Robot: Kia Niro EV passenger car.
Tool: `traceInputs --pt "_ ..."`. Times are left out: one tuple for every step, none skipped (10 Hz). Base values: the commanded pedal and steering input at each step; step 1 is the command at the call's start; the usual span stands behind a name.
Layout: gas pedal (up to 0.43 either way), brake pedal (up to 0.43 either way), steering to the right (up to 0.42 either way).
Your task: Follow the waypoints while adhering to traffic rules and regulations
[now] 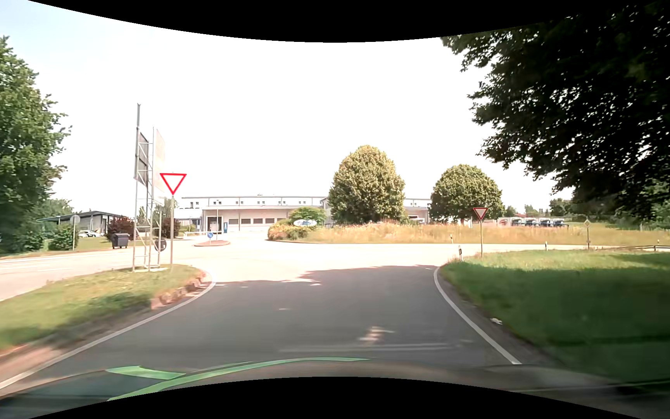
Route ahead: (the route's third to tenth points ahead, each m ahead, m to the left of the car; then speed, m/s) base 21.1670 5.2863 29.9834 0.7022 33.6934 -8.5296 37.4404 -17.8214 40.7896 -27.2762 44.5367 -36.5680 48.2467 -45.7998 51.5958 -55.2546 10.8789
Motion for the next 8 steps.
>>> traceInputs --pt "0.0 0.207 0.05" --pt "0.0 0.213 0.053" --pt "0.0 0.213 0.056" --pt "0.0 0.226 0.059" --pt "0.0 0.232 0.063" --pt "0.0 0.238 0.066" --pt "0.0 0.256 0.072" --pt "0.0 0.256 0.078"
